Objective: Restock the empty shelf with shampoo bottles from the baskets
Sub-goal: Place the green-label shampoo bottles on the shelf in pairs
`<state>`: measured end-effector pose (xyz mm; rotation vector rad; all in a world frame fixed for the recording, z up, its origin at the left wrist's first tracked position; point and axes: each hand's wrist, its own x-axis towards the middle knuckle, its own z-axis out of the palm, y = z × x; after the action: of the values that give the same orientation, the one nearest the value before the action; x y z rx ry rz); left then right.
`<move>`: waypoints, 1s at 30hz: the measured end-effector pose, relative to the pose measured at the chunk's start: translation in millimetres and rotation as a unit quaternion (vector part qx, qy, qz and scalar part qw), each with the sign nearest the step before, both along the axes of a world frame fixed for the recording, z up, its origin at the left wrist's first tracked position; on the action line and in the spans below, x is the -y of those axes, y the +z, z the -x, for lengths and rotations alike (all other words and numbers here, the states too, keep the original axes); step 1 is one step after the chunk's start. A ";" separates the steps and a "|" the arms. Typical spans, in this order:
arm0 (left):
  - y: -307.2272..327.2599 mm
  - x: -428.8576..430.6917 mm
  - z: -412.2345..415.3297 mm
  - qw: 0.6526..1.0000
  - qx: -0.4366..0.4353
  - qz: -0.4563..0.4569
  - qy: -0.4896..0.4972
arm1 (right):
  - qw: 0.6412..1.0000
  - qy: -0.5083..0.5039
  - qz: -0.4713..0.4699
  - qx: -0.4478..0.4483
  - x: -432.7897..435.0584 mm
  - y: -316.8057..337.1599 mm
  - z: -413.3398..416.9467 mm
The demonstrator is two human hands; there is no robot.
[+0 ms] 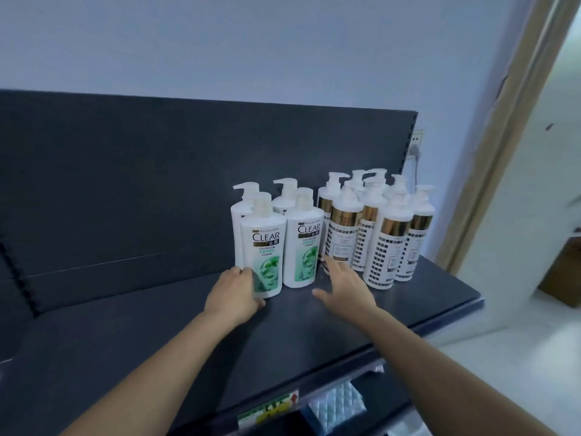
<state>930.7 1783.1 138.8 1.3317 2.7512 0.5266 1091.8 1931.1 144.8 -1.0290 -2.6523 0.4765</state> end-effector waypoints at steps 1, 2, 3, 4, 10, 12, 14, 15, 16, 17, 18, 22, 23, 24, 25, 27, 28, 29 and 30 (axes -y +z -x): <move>1.2 3.1 -4.0 1.000 -0.012 0.004 -0.021 | 1.000 -0.013 -0.011 0.013 7.4 -0.3 -8.0; 3.1 5.7 -8.4 0.999 -0.025 0.008 -0.044 | 0.999 -0.026 -0.022 0.026 14.9 -0.5 -16.7; 5.0 8.2 -13.6 0.997 -0.040 0.015 -0.067 | 0.998 -0.039 -0.031 0.040 22.3 -0.8 -26.1; 7.2 10.3 -19.5 0.994 -0.055 0.020 -0.091 | 0.996 -0.053 -0.040 0.052 30.0 -0.6 -36.1; 14.9 15.4 -67.7 0.968 -0.131 0.038 -0.212 | 0.983 -0.134 -0.063 0.110 67.8 -2.5 -107.6; 12.5 13.9 -87.9 0.957 -0.149 0.043 -0.245 | 0.978 -0.155 -0.062 0.123 78.1 -3.0 -133.3; 11.8 10.2 -110.2 0.948 -0.162 0.034 -0.273 | 0.973 -0.179 -0.063 0.131 86.5 -1.8 -159.3; 11.9 7.7 -122.5 0.943 -0.165 0.028 -0.287 | 0.971 -0.191 -0.063 0.133 89.9 -1.1 -173.3; 12.2 5.1 -135.6 0.939 -0.167 0.022 -0.299 | 0.968 -0.202 -0.063 0.136 93.0 -0.4 -187.6; 12.0 2.8 -149.1 0.935 -0.168 0.018 -0.311 | 0.965 -0.214 -0.062 0.139 96.0 -0.1 -202.2; 11.5 0.8 -163.3 0.931 -0.170 0.015 -0.324 | 0.961 -0.226 -0.061 0.144 99.6 -0.1 -217.2; 5.3 -4.3 -221.4 0.912 -0.165 0.003 -0.375 | 0.947 -0.272 -0.049 0.166 114.8 -3.1 -277.7; 3.4 -4.6 -236.2 0.907 -0.162 0.000 -0.388 | 0.943 -0.285 -0.044 0.168 119.6 -5.0 -292.6; 1.3 -4.6 -250.9 0.902 -0.159 -0.003 -0.402 | 0.938 -0.299 -0.039 0.169 125.0 -6.7 -307.1; -1.0 -3.9 -265.7 0.897 -0.154 -0.003 -0.415 | 0.933 -0.313 -0.033 0.172 131.4 -8.9 -321.7; -5.4 -2.2 -292.9 0.884 -0.144 -0.003 -0.444 | 0.923 -0.342 -0.022 0.178 145.7 -14.1 -348.9; -7.6 -1.9 -306.2 0.876 -0.140 -0.001 -0.461 | 0.915 -0.359 -0.013 0.182 154.3 -16.8 -362.1; -9.8 -1.5 -318.6 0.868 -0.135 -0.001 -0.479 | 0.908 -0.376 -0.004 0.186 163.3 -19.2 -374.4; -12.0 -1.3 -330.9 0.858 -0.131 -0.002 -0.497 | 0.899 -0.396 0.002 0.188 173.0 -21.6 -386.4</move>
<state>1261.6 1784.4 126.8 2.6364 1.7444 0.2578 1478.2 1758.1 123.2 -2.2184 -2.1990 0.1002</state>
